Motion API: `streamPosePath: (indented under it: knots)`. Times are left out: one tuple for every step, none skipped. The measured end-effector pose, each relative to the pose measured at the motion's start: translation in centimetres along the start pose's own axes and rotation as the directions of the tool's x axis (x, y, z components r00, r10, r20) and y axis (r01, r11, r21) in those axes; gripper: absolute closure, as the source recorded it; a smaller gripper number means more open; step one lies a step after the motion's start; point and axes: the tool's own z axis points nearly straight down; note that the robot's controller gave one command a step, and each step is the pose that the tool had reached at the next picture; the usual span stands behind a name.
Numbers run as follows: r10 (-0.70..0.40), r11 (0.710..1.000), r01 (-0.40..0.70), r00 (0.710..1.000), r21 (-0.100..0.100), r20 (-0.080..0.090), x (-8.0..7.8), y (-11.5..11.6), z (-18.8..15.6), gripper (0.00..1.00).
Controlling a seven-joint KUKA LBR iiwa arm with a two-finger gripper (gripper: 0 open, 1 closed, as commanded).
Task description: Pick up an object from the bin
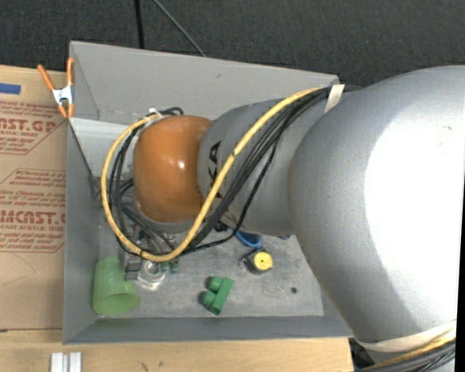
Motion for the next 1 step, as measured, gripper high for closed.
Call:
streamPosePath:
  knots:
    - [-0.001,1.0,0.001,1.0,-0.002,0.005,-0.12,0.05,-0.36,0.0]
